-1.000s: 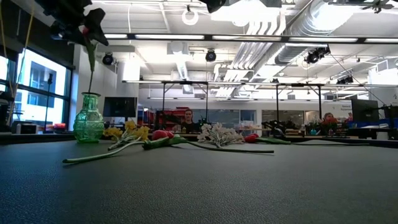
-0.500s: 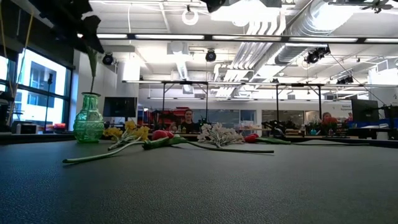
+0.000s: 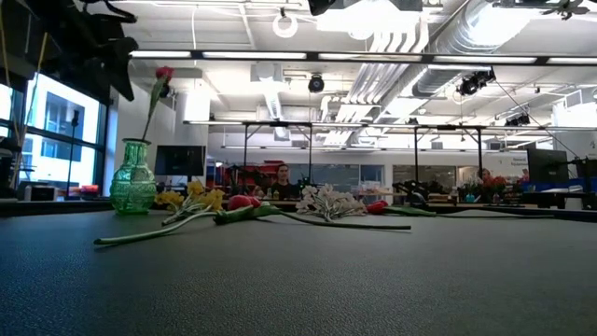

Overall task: Sort flowers into vase by color
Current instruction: Put the red tulip into the green vase

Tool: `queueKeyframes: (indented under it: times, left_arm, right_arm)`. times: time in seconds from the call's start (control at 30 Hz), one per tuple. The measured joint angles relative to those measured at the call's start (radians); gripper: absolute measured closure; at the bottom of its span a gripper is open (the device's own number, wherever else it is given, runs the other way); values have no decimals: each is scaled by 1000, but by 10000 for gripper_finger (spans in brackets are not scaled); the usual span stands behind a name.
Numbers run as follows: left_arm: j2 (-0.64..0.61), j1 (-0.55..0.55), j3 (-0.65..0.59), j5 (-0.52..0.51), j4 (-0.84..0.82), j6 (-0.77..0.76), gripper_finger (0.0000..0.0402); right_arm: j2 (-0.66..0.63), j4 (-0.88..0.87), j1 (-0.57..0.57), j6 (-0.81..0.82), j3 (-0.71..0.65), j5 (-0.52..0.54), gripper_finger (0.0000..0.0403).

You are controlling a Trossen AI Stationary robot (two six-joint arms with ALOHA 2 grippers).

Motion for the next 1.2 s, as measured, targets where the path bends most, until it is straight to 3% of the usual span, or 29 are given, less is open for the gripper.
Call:
queueKeyframes:
  times: [0.27, 0.53, 0.83, 1.03, 1.2]
  left_arm:
    - [-4, -189, 34, 116, 9, -89, 103]
    - [62, -534, 25, 25, 7, -269, 103]
    - [315, -899, 24, -67, 76, -480, 103]
    - [526, -1047, 24, -113, 95, -672, 103]
    - [709, -1109, 24, -196, 247, -774, 103]
  right_arm:
    - [0, 6, -8, -6, 0, 0, 199]
    - [0, 0, -46, 20, 0, 0, 199]
    - [0, -24, -68, 26, 0, 1, 199]
    - [0, -41, -67, 28, 0, 1, 199]
    - [0, -48, -67, 27, 0, 1, 199]
